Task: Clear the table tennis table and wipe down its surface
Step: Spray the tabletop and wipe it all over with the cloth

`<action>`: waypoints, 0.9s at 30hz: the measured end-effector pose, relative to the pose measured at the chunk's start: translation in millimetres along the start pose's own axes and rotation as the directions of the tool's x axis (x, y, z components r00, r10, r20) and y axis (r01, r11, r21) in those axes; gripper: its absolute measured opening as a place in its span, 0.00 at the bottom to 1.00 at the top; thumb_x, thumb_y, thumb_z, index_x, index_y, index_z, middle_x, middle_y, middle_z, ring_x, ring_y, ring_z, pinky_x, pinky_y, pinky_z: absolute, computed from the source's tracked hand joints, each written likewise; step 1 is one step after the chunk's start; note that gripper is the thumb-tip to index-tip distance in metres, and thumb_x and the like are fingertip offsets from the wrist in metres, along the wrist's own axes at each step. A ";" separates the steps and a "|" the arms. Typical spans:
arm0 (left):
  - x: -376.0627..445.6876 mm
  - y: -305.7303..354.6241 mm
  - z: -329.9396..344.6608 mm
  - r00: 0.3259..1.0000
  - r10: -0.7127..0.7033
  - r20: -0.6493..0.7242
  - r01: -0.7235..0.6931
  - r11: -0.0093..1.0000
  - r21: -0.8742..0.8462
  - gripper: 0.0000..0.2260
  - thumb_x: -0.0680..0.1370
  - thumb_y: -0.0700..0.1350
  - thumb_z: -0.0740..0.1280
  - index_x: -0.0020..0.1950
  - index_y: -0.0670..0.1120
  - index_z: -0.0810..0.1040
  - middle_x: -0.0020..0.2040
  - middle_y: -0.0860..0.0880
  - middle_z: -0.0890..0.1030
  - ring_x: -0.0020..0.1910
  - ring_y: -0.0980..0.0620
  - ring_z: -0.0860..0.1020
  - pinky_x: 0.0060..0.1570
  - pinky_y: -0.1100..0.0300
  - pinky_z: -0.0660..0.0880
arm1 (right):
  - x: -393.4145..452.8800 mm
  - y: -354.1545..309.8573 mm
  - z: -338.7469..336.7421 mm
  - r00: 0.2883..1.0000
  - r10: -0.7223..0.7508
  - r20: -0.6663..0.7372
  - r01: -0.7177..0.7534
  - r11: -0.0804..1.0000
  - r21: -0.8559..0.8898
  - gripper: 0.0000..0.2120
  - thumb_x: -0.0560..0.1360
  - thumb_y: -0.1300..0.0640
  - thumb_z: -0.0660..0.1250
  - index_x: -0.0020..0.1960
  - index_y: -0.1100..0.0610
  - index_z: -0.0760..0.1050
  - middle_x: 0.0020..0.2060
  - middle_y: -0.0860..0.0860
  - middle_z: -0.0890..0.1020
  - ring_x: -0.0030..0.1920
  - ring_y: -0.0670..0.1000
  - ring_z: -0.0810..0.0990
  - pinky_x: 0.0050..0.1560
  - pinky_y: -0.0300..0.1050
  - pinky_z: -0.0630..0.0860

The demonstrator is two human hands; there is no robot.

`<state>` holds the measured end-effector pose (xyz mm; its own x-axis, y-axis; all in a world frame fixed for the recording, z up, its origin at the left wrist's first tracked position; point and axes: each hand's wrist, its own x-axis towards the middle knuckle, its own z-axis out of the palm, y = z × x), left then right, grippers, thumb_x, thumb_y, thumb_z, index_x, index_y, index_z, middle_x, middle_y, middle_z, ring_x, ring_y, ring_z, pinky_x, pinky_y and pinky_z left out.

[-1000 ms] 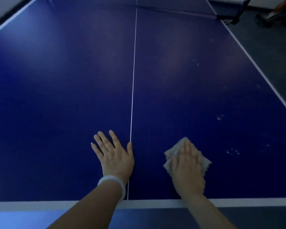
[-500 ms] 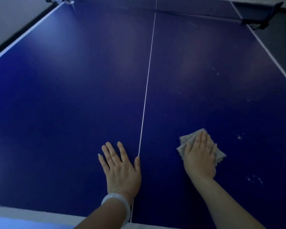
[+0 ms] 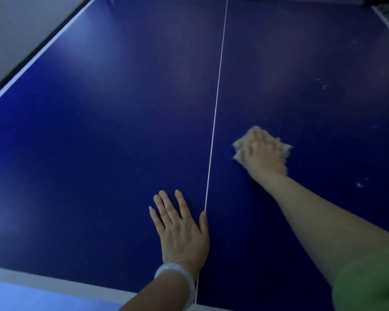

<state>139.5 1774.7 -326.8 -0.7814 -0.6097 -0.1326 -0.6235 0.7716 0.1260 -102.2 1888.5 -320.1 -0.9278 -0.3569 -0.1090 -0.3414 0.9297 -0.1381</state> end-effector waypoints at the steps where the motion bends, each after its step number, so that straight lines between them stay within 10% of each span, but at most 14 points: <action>1: 0.1 -0.3 0.1 1.000 0.000 0.002 0.000 1.000 0.005 0.36 0.76 0.64 0.32 0.78 0.43 0.36 0.78 0.35 0.37 0.77 0.39 0.34 0.75 0.40 0.37 | -7.4 20.0 -2.0 0.994 0.111 -0.016 -0.111 0.994 -0.003 0.28 0.83 0.48 0.40 0.80 0.56 0.45 0.80 0.51 0.47 0.79 0.53 0.47 0.78 0.58 0.42; 7: -0.6 -0.5 -1.3 1.000 0.007 0.011 -0.007 1.000 -0.002 0.36 0.77 0.63 0.34 0.78 0.42 0.40 0.78 0.34 0.41 0.77 0.37 0.38 0.75 0.39 0.39 | -102.6 27.3 5.9 0.910 0.409 -0.074 -0.407 0.913 0.031 0.30 0.81 0.46 0.37 0.80 0.58 0.45 0.80 0.53 0.46 0.79 0.53 0.46 0.78 0.59 0.45; 14: -0.3 -0.9 -4.4 0.999 0.001 0.054 0.000 1.000 -0.023 0.36 0.78 0.63 0.39 0.79 0.41 0.42 0.78 0.34 0.41 0.77 0.37 0.38 0.75 0.39 0.39 | -223.8 4.3 29.4 0.992 -0.120 -0.033 0.118 0.990 -0.080 0.29 0.83 0.46 0.45 0.80 0.58 0.51 0.80 0.51 0.51 0.79 0.50 0.49 0.76 0.58 0.53; 17: -1.7 -0.6 -7.1 0.998 0.010 0.061 -0.009 1.000 -0.023 0.36 0.79 0.63 0.42 0.79 0.41 0.43 0.78 0.33 0.42 0.77 0.36 0.39 0.74 0.39 0.39 | -248.7 58.7 21.7 0.982 0.183 -0.051 -0.185 0.981 -0.060 0.28 0.83 0.46 0.39 0.80 0.56 0.49 0.80 0.50 0.48 0.79 0.49 0.49 0.78 0.56 0.48; 21: -1.2 0.7 -8.2 0.997 0.016 0.072 -0.015 1.000 -0.024 0.36 0.79 0.63 0.43 0.79 0.40 0.44 0.78 0.33 0.43 0.77 0.36 0.40 0.74 0.38 0.39 | -266.3 53.2 20.6 0.787 0.602 -0.134 -0.604 0.797 0.031 0.30 0.81 0.45 0.33 0.80 0.57 0.45 0.80 0.52 0.48 0.79 0.50 0.47 0.78 0.56 0.46; 27: -2.0 -3.0 -12.4 0.994 0.042 0.103 -0.035 0.997 -0.074 0.36 0.80 0.63 0.45 0.79 0.41 0.43 0.78 0.34 0.41 0.77 0.37 0.38 0.74 0.40 0.37 | -300.0 19.0 32.8 0.996 0.066 -0.055 -0.071 0.994 -0.089 0.28 0.83 0.46 0.43 0.79 0.58 0.55 0.79 0.52 0.55 0.79 0.51 0.53 0.75 0.57 0.54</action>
<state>142.6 1771.4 -314.7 -0.8002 -0.5549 -0.2276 -0.5963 0.7767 0.2027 174.5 2010.2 -322.3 -0.9551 -0.2894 -0.0631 -0.2871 0.9570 -0.0423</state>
